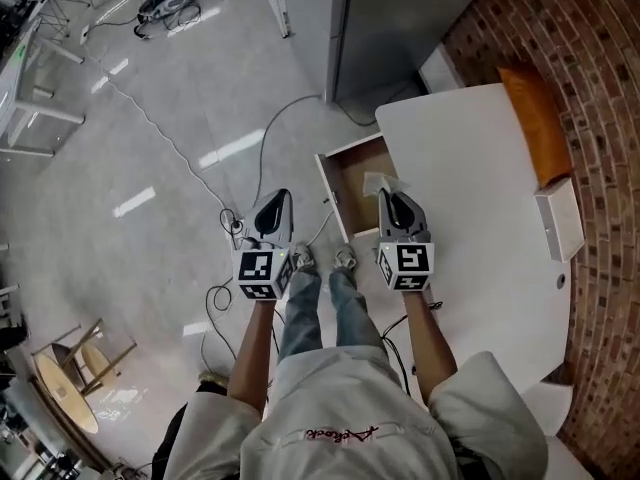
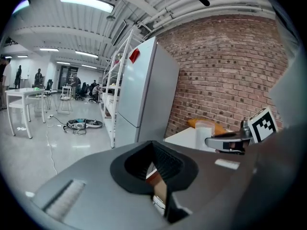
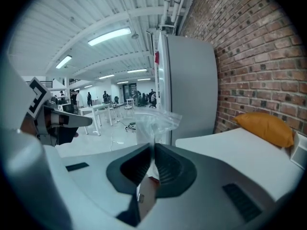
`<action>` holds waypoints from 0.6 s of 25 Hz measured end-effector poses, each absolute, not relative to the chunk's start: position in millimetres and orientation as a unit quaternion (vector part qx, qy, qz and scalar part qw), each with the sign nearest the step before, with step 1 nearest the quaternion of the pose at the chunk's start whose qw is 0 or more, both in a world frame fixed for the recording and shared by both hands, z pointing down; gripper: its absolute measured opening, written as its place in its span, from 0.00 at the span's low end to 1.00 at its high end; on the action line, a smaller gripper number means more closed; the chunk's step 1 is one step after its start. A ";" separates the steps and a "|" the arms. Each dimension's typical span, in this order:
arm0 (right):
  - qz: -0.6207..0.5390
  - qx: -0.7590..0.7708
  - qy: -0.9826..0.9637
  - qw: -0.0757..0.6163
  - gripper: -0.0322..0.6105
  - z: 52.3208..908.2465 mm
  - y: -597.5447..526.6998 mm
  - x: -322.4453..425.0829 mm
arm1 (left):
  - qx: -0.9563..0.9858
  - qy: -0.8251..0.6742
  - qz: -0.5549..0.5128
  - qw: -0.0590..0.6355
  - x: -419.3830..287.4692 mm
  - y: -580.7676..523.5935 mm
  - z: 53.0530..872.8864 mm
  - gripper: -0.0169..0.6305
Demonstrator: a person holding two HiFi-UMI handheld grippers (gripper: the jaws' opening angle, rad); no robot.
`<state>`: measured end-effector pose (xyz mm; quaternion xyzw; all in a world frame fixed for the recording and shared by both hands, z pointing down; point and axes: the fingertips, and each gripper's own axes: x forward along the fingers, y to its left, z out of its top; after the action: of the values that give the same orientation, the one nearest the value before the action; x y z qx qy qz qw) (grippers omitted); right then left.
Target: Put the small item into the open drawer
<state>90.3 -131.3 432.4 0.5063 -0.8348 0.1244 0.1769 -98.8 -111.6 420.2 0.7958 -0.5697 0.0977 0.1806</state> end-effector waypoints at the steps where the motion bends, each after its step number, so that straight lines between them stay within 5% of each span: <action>1: 0.126 0.506 -0.834 0.180 0.09 440.6 -132.7 86.2 | 0.795 -0.569 0.099 0.185 -101.2 -112.8 428.9 0.04; 15: 0.194 0.504 -0.807 0.237 0.09 572.6 -95.8 81.0 | 0.792 -0.536 0.147 0.251 -101.8 -78.9 561.1 0.04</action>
<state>81.0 -95.8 572.6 0.5040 -0.8073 0.1943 0.2375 -101.8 -78.9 561.1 0.7921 -0.5364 0.1474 0.2514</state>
